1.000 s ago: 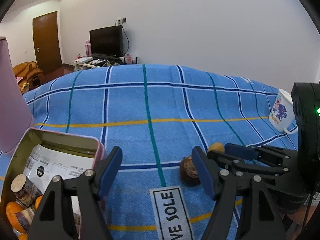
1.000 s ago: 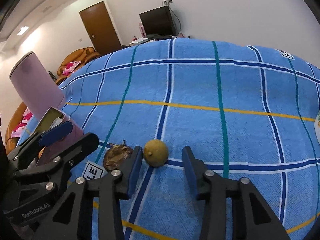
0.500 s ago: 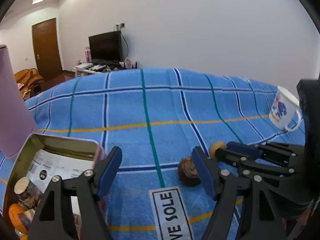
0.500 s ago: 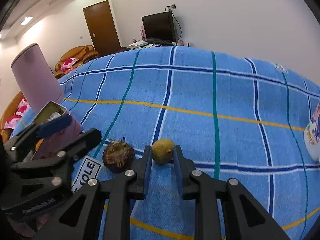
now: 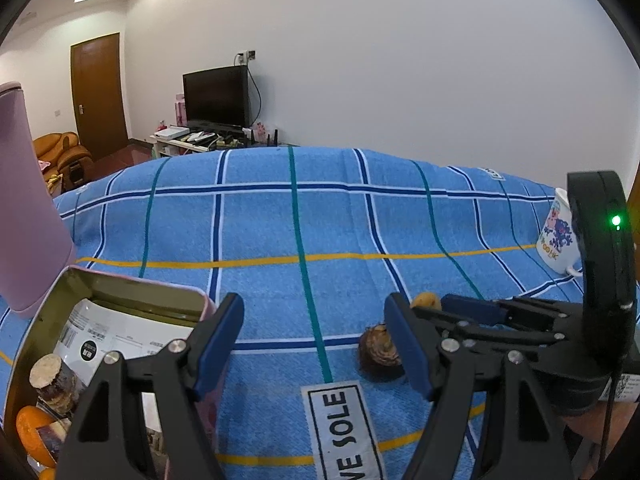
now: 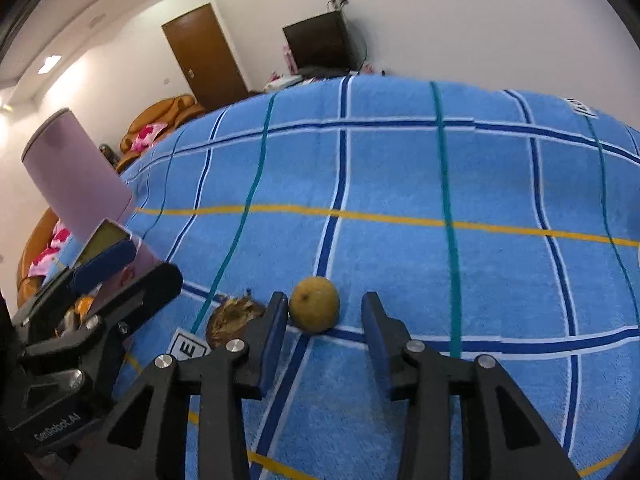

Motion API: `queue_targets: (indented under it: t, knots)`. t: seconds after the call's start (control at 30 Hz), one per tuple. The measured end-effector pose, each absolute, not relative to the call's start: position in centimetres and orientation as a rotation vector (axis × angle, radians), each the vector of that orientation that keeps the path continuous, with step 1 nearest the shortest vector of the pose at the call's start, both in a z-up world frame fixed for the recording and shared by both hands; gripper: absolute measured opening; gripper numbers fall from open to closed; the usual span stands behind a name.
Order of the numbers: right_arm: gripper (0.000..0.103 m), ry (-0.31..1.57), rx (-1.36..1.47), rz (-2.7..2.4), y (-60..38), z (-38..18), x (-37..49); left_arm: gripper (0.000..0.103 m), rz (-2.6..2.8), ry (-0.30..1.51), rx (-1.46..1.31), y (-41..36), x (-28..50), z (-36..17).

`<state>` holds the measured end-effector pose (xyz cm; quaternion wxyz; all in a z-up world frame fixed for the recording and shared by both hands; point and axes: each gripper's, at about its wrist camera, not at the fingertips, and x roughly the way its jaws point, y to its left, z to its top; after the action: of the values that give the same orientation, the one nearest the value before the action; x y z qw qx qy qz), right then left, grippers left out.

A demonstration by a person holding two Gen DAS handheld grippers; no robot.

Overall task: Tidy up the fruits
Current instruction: 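Grasp the sprouting brown taro with the left tool while the right tool grasps the small yellow fruit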

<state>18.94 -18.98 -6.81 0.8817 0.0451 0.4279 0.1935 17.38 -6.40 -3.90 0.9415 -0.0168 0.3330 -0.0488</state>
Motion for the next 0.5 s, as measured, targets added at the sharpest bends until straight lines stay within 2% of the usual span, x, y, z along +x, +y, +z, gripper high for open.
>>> queue_targets:
  t: [0.3,0.5]
  knots:
    - [0.021,0.837,-0.027,0.330,-18.8,-5.3,16.4,0.075,-0.137,0.686,-0.024,-6.9,17.2,-4.0]
    - [0.021,0.828,-0.017,0.309,-20.6,-5.3,15.0,0.075,-0.177,0.724,-0.008,-7.7,17.5,-4.7]
